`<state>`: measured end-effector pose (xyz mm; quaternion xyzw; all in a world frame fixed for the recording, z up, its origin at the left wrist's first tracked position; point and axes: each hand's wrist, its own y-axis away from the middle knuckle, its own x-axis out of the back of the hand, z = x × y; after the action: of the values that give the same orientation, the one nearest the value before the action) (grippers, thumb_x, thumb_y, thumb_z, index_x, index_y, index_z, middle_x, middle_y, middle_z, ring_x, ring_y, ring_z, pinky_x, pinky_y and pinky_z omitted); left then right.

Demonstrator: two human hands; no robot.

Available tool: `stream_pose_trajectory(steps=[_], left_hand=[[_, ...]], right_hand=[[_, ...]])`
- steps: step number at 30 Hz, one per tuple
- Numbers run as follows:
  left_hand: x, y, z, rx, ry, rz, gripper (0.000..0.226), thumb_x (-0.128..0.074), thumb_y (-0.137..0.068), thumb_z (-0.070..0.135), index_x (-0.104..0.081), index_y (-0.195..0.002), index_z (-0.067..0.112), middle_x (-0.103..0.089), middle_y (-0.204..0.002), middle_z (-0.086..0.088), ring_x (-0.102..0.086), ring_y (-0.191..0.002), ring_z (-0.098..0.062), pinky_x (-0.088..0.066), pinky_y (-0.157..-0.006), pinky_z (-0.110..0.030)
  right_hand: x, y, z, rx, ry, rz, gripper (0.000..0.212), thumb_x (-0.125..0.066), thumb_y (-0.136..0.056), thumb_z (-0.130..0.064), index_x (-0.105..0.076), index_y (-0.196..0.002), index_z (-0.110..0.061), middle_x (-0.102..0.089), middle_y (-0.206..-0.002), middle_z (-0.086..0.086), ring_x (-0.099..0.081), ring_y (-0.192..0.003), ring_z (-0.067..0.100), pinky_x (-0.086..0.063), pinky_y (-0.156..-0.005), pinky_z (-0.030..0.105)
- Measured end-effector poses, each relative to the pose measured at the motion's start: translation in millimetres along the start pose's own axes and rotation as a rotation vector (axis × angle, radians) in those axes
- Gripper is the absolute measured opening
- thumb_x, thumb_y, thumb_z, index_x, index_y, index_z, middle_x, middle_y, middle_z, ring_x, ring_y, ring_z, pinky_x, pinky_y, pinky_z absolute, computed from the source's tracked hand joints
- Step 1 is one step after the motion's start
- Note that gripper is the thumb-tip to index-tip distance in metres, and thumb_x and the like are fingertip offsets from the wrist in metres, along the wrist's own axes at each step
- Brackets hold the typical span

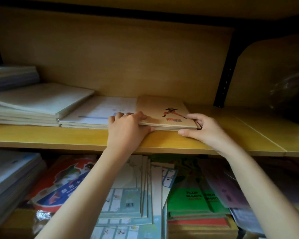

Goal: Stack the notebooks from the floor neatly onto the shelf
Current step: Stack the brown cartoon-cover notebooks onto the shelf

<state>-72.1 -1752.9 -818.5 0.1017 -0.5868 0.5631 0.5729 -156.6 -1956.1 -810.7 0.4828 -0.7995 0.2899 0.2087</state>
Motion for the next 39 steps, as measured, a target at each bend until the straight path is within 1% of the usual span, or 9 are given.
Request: stream_pose_trajectory(steps=[3,7,16,24,26,29,31,36,39], left_hand=[[-1.4,2.9,-5.5,-0.013,0.067,0.021,0.04,-0.05,-0.088,0.053,-0.053,-0.125,0.037,-0.06,-0.125,0.0,-0.043,-0.12,-0.026,-0.029,-0.097,-0.039],[-1.4,2.8,-7.4,-0.01,0.118,0.055,0.03,-0.053,-0.089,0.046,-0.054,-0.117,0.033,-0.061,-0.116,-0.002,-0.046,-0.115,-0.026,-0.031,-0.095,-0.038],[-6.2,2.2,-5.9,0.097,0.132,0.152,0.022,-0.053,-0.091,0.04,-0.057,-0.109,0.028,-0.067,-0.107,-0.001,-0.048,-0.113,-0.027,-0.03,-0.095,-0.04],[-4.0,-2.0,-8.8,0.127,0.229,0.133,0.02,-0.057,-0.091,0.031,-0.062,-0.11,0.03,-0.066,-0.108,0.002,-0.047,-0.112,-0.022,-0.031,-0.091,-0.034],[-3.4,-3.4,-10.3,0.13,0.24,0.113,0.019,-0.056,-0.091,0.03,-0.063,-0.109,0.031,-0.066,-0.109,0.002,-0.047,-0.112,-0.022,-0.03,-0.09,-0.033],[-3.9,-5.3,-11.9,0.082,0.228,0.085,0.019,-0.054,-0.092,0.029,-0.064,-0.108,0.032,-0.064,-0.109,0.005,-0.047,-0.111,-0.021,-0.029,-0.088,-0.034],[-4.4,-4.7,-10.3,0.053,0.212,0.074,0.021,-0.052,-0.093,0.029,-0.063,-0.11,0.032,-0.062,-0.108,0.006,-0.047,-0.111,-0.02,-0.03,-0.09,-0.036],[-3.5,1.8,-3.2,0.06,0.202,0.128,0.025,-0.046,-0.095,0.019,-0.062,-0.114,0.024,-0.062,-0.109,0.0,-0.053,-0.105,-0.023,-0.033,-0.093,-0.035],[-0.8,4.5,-3.1,0.082,0.208,0.114,0.026,-0.047,-0.095,0.018,-0.062,-0.116,0.023,-0.059,-0.114,-0.005,-0.052,-0.106,-0.026,-0.036,-0.094,-0.035]], right_hand=[[2.1,1.5,0.5,0.03,-0.017,0.026,0.057,-0.07,-0.08,-0.03,-0.049,-0.133,-0.025,-0.046,-0.142,-0.002,-0.042,-0.13,0.015,-0.037,-0.108,0.039],[4.5,3.1,0.3,0.059,-0.114,0.033,0.034,-0.067,-0.083,-0.015,-0.064,-0.114,-0.027,-0.057,-0.13,-0.003,-0.047,-0.116,0.008,-0.037,-0.106,0.035],[-2.2,-0.8,4.7,0.025,-0.01,0.252,0.036,-0.073,-0.079,-0.024,-0.067,-0.115,-0.022,-0.062,-0.125,-0.001,-0.055,-0.114,0.013,-0.043,-0.091,0.029],[-2.4,-0.1,6.6,0.053,0.122,0.217,0.038,-0.063,-0.088,-0.023,-0.059,-0.126,-0.029,-0.055,-0.134,-0.003,-0.049,-0.123,0.015,-0.041,-0.097,0.033],[-3.2,0.7,5.8,0.056,0.143,0.228,0.038,-0.063,-0.088,-0.024,-0.058,-0.126,-0.029,-0.055,-0.134,-0.003,-0.049,-0.123,0.016,-0.042,-0.09,0.029],[-6.1,3.9,4.3,0.063,0.256,0.264,0.04,-0.062,-0.089,-0.029,-0.055,-0.128,-0.029,-0.055,-0.133,-0.002,-0.055,-0.11,0.014,-0.041,-0.065,0.016],[-6.6,6.4,3.4,0.07,0.318,0.284,0.042,-0.063,-0.088,-0.033,-0.055,-0.128,-0.029,-0.057,-0.131,-0.002,-0.056,-0.105,0.015,-0.04,-0.058,0.015],[-3.8,6.2,2.2,0.087,0.29,0.267,0.039,-0.064,-0.088,-0.027,-0.058,-0.126,-0.027,-0.058,-0.131,-0.001,-0.051,-0.122,0.021,-0.048,-0.091,0.036],[-4.0,5.5,2.9,0.092,0.295,0.226,0.039,-0.061,-0.09,-0.025,-0.055,-0.128,-0.029,-0.055,-0.134,-0.001,-0.049,-0.124,0.022,-0.048,-0.092,0.037]])
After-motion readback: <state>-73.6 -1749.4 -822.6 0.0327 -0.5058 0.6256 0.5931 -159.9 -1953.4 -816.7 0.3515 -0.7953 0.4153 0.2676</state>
